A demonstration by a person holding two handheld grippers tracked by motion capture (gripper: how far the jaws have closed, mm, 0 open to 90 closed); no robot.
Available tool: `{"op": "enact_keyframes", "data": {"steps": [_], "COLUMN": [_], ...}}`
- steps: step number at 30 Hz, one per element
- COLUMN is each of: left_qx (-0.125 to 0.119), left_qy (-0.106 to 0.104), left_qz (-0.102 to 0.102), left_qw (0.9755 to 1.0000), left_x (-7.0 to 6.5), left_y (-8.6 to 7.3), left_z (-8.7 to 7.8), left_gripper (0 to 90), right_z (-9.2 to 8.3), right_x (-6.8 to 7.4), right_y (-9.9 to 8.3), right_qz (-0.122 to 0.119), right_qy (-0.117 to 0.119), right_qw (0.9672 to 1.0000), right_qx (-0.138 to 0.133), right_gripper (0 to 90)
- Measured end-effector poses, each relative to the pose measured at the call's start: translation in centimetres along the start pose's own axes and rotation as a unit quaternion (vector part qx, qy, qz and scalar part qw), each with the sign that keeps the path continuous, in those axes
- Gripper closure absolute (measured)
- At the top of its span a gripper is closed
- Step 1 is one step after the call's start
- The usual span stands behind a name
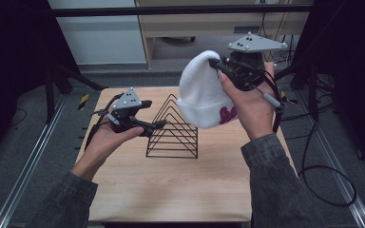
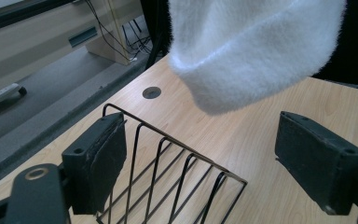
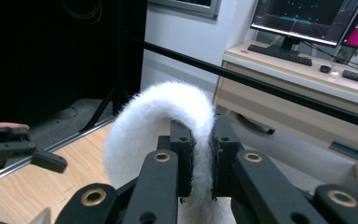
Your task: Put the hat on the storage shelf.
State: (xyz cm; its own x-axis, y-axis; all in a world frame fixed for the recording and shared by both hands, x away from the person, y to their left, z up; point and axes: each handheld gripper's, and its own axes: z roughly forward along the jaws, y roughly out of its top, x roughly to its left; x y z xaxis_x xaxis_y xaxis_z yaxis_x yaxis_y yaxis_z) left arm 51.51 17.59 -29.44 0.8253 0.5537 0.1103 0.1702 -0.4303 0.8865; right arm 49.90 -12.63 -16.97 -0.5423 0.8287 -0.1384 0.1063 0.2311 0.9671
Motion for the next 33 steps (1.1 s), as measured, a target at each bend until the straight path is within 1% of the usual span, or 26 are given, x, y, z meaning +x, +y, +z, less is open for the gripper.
{"op": "enact_keyframes", "data": {"steps": [1, 4, 5, 6, 12, 13, 15, 16, 18, 22, 23, 24, 25, 26, 27, 29, 30, 32, 33], "left_qx": [-0.002, 0.002, 0.006, 0.007, 0.002, 0.004, 0.002, 0.002, 0.011, 0.007, 0.006, 0.004, 0.002, 0.004, 0.003, 0.006, 0.004, 0.0, 0.0], "left_qy": [-0.001, -0.007, -0.007, -0.007, -0.003, -0.005, -0.002, 0.0, 0.004, 0.004, 0.003, -0.001, -0.005, -0.01, -0.013, -0.016, -0.014, -0.007, 0.001], "left_qz": [-0.002, 0.0, 0.005, 0.005, -0.008, -0.005, -0.008, -0.013, -0.016, -0.022, -0.024, -0.028, -0.03, -0.023, -0.021, -0.017, -0.017, -0.019, -0.017], "left_qw": [1.0, 1.0, 0.9999, 0.9999, 1.0, 1.0, 1.0, 0.9999, 0.9998, 0.9997, 0.9997, 0.9996, 0.9995, 0.9997, 0.9997, 0.9997, 0.9998, 0.9998, 0.9999], "left_x": [0.0, -0.1, 0.0, 0.0, 0.2, 0.3, 0.4, 0.5, 0.8, 1.2, 1.3, 1.3, 1.4, 1.3, 1.3, 1.1, 1.1, 1.0, 1.0], "left_y": [0.0, 0.1, 0.1, 0.1, 0.1, 0.1, 0.1, 0.0, -0.1, -0.3, -0.3, -0.3, -0.3, -0.3, -0.3, -0.3, -0.3, -0.3, -0.3], "left_z": [0.1, 0.9, 1.1, 1.2, 2.3, 2.5, 2.9, 3.2, 3.5, 3.9, 3.9, 3.9, 3.9, 3.8, 3.9, 3.8, 3.7, 3.2, 2.8], "left_gripper": [16.0, 16.1, 16.0, 16.0, 15.7, 15.7, 15.0, 14.8, 14.5, 15.9, 21.0, 37.7, 37.7, 48.6, 64.4, 74.0, 76.9, 79.3, 80.0], "right_z": [0.2, 0.6, 0.9, 1.0, 1.7, 1.8, 2.2, 2.3, 2.5, 2.6, 2.6, 2.7, 2.7, 2.6, 2.6, 2.5, 2.4, 2.2, 2.1], "right_x": [0.1, 0.4, 0.5, 0.7, 1.8, 1.9, 2.3, 2.5, 3.0, 3.8, 3.9, 4.1, 4.1, 4.2, 4.2, 4.0, 3.9, 3.6, 3.4], "right_y": [0.0, 0.3, 0.5, 0.6, 1.5, 1.6, 1.8, 1.9, 2.0, 2.3, 2.4, 2.4, 2.4, 2.4, 2.3, 2.3, 2.2, 2.1, 2.0], "right_qz": [-0.001, 0.001, 0.0, -0.001, -0.004, -0.005, -0.007, -0.008, -0.007, -0.015, -0.016, -0.019, -0.019, -0.019, -0.019, -0.021, -0.021, -0.021, -0.022], "right_qy": [0.001, 0.004, 0.006, 0.007, 0.021, 0.022, 0.03, 0.032, 0.04, 0.051, 0.052, 0.054, 0.054, 0.054, 0.053, 0.052, 0.049, 0.046, 0.043], "right_qw": [1.0, 1.0, 1.0, 1.0, 0.9997, 0.9997, 0.9995, 0.9994, 0.9991, 0.9985, 0.9984, 0.9982, 0.9982, 0.9982, 0.9983, 0.9983, 0.9985, 0.9986, 0.9987], "right_qx": [0.0, -0.001, -0.001, -0.003, -0.012, -0.012, -0.013, -0.012, -0.014, -0.017, -0.016, -0.016, -0.016, -0.016, -0.016, -0.015, -0.014, -0.014, -0.014], "right_gripper": [82.8, 82.8, 82.8, 82.8, 82.8, 82.8, 82.8, 82.8, 82.8, 82.8, 82.8, 82.8, 82.8, 82.8, 82.8, 82.7, 82.7, 82.7, 82.7]}}
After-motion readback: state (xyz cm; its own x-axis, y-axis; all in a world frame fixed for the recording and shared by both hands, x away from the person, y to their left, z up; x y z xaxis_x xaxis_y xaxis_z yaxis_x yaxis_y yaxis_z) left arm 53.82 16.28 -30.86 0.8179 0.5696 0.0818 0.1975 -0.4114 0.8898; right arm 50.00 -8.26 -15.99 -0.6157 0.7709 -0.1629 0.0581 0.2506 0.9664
